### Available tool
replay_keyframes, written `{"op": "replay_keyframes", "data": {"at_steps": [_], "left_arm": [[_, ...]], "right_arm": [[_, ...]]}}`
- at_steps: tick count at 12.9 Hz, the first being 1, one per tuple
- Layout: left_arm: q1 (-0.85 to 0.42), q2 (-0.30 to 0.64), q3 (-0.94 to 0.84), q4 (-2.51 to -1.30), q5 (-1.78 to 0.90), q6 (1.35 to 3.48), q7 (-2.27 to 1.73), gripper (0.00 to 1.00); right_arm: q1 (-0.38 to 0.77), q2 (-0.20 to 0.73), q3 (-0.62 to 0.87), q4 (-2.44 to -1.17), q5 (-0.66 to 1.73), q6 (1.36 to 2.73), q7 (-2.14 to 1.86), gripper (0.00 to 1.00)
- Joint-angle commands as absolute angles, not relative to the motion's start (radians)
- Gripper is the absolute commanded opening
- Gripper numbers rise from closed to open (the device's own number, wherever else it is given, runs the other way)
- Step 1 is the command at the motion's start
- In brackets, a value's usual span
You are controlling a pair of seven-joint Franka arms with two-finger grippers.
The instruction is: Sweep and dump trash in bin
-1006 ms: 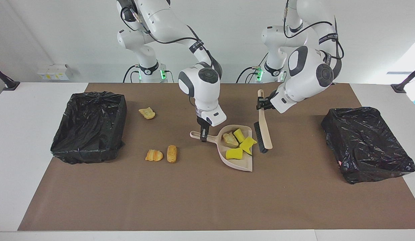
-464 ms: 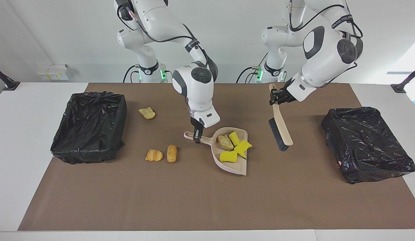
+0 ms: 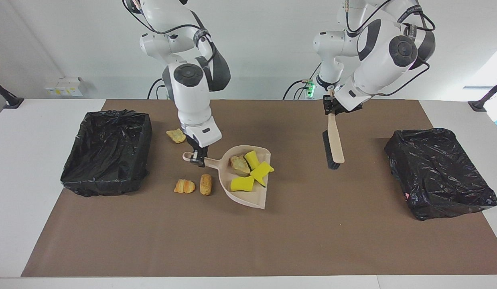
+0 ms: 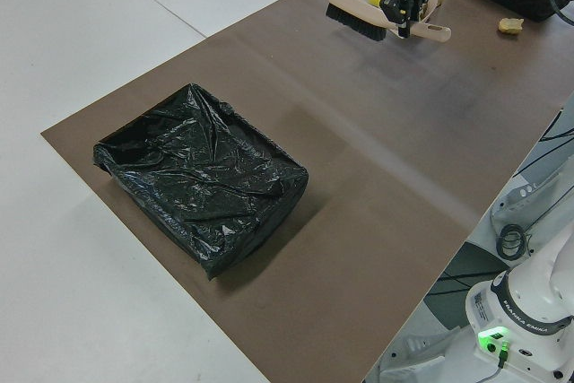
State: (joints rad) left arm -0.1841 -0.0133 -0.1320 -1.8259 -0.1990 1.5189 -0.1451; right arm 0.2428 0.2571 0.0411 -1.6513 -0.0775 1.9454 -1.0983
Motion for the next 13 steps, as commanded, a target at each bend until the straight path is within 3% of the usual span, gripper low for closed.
{"op": "replay_keyframes", "data": {"at_steps": [1, 4, 7, 13], "left_arm": [[-0.328, -0.078, -0.124, -1.956, -0.186, 1.658, -0.285, 0.0], [-0.464, -0.06, -0.124, -2.022, -0.189, 1.735, -0.394, 0.0], [-0.606, -0.038, -0.124, -2.152, -0.189, 1.951, -0.578, 0.0], [-0.669, -0.041, -0.126, -2.275, -0.19, 2.094, -0.614, 0.0]], "right_arm": [[0.161, 0.217, 0.049, -1.6, -0.052, 1.82, -1.236, 0.0], [0.069, 0.16, 0.044, -1.611, -0.071, 1.746, -1.356, 0.0], [-0.043, 0.117, 0.041, -1.615, -0.106, 1.717, -1.466, 0.0], [-0.308, 0.069, 0.041, -1.656, -0.219, 1.733, -1.713, 0.0]]}}
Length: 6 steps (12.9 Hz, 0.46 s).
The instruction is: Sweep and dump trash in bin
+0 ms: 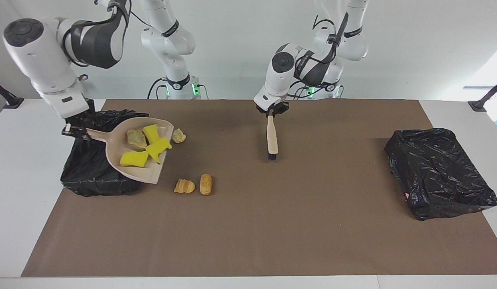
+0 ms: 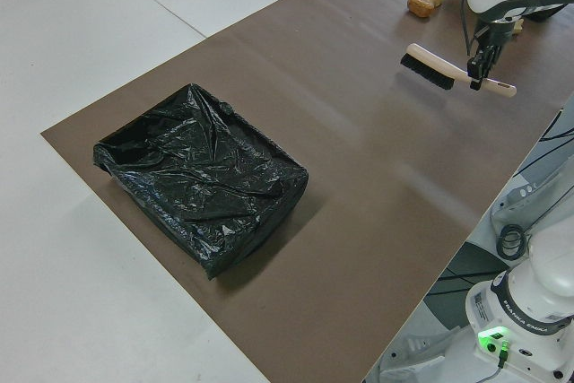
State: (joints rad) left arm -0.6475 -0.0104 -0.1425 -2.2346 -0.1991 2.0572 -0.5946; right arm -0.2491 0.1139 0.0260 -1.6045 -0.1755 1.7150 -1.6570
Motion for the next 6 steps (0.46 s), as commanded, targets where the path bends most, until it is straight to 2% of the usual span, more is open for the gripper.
{"op": "replay_keyframes", "data": {"at_steps": [1, 4, 6], "left_arm": [[-0.669, -0.04, -0.126, -2.282, -0.19, 2.101, -0.621, 0.0], [-0.67, -0.04, -0.126, -2.296, -0.19, 2.123, -0.629, 0.0], [-0.673, -0.037, -0.124, -2.324, -0.19, 2.166, -0.627, 0.0]], "right_arm": [[-0.342, 0.046, 0.041, -1.699, -0.262, 1.77, -1.715, 0.0], [-0.426, -0.059, 0.04, -1.882, -0.389, 1.92, -1.723, 0.0], [-0.434, -0.109, 0.04, -1.963, -0.49, 1.982, -1.715, 0.0]]}}
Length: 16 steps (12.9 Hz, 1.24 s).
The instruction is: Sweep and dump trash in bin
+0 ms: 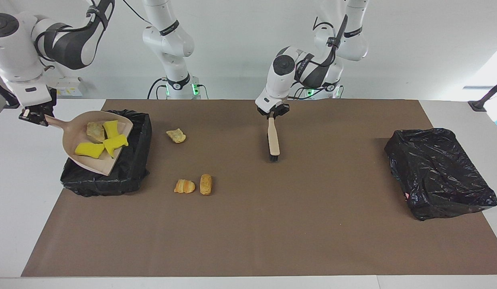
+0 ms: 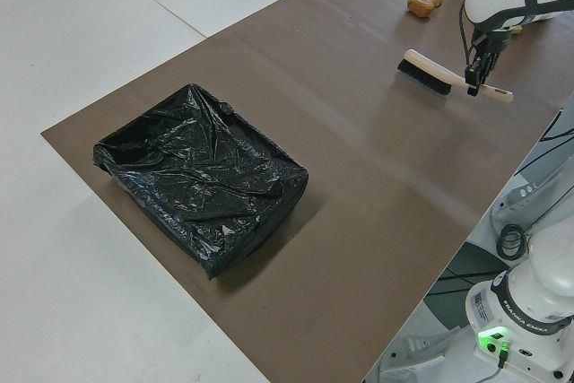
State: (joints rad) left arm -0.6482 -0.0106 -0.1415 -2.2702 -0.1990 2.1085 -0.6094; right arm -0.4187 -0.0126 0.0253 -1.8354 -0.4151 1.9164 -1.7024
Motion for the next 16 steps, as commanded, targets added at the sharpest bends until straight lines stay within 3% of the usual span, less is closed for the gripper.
{"op": "replay_keyframes", "data": {"at_steps": [1, 2, 3, 4, 5, 6, 7, 10, 13, 16], "left_arm": [[-0.673, -0.035, -0.124, -2.324, -0.19, 2.172, -0.626, 0.0], [-0.672, -0.035, -0.124, -2.324, -0.19, 2.172, -0.621, 0.01], [-0.667, -0.034, -0.124, -2.324, -0.19, 2.174, -0.621, 0.29], [-0.666, -0.031, -0.124, -2.324, -0.19, 2.174, -0.617, 0.51], [-0.666, -0.029, -0.124, -2.322, -0.19, 2.172, -0.62, 0.65], [-0.664, -0.026, -0.124, -2.316, -0.19, 2.165, -0.627, 0.92], [-0.664, -0.026, -0.124, -2.312, -0.19, 2.161, -0.629, 1.0], [-0.623, -0.038, -0.114, -2.252, -0.189, 2.108, -0.62, 1.0], [-0.488, -0.051, -0.11, -2.189, -0.161, 2.085, -0.586, 1.0], [-0.341, -0.061, -0.11, -2.129, -0.143, 2.05, -0.462, 1.0]], "right_arm": [[-0.427, -0.113, 0.04, -1.971, -0.538, 1.979, -1.695, 0.0], [-0.413, -0.117, 0.041, -1.971, -0.596, 1.953, -1.665, 0.0], [-0.39, -0.126, 0.044, -1.971, -0.648, 1.91, -1.657, 0.0], [-0.361, -0.127, 0.043, -1.971, -0.702, 1.893, -1.654, 0.0], [-0.356, -0.129, 0.044, -1.973, -0.757, 1.888, -1.654, 0.0], [-0.356, -0.13, 0.043, -1.973, -0.774, 1.869, -1.654, 0.0], [-0.356, -0.136, 0.043, -1.973, -0.788, 1.829, -1.654, 0.0], [-0.356, -0.156, 0.057, -1.944, -0.834, 1.806, -1.664, 0.0], [-0.295, -0.161, 0.067, -1.89, -0.836, 1.721, -1.664, 0.0], [-0.224, -0.178, 0.071, -1.91, -0.945, 1.724, -1.641, 0.0]]}}
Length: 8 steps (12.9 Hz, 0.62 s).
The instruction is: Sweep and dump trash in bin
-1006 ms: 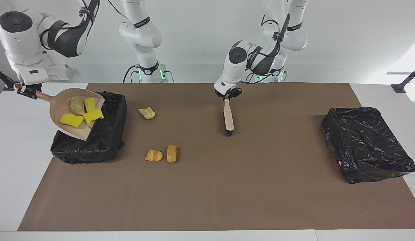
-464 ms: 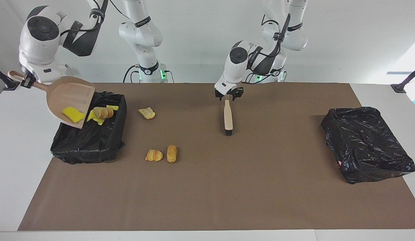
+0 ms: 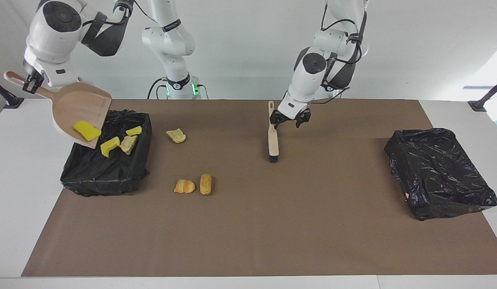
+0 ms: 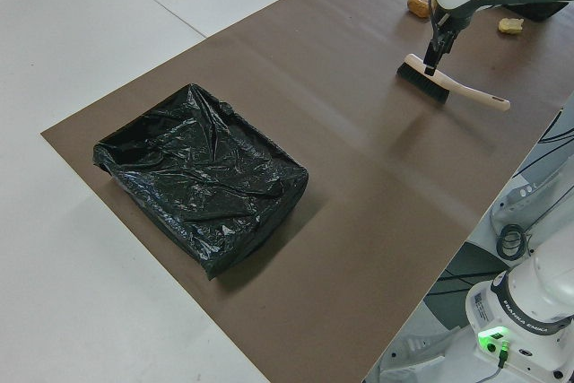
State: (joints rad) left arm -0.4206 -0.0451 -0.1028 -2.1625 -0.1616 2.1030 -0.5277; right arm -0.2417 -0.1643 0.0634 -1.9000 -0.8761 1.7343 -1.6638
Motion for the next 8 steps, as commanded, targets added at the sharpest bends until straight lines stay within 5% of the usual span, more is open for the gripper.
{"op": "replay_keyframes", "data": {"at_steps": [1, 8], "left_arm": [[-0.289, -0.066, -0.11, -2.115, -0.141, 2.024, -0.406, 1.0], [-0.056, -0.057, -0.11, -2.037, -0.051, 1.896, -0.05, 1.0]], "right_arm": [[-0.222, -0.181, 0.072, -1.917, -0.96, 1.732, -1.634, 0.0], [-0.201, -0.189, 0.072, -1.898, -0.941, 1.7, -1.507, 0.0]]}}
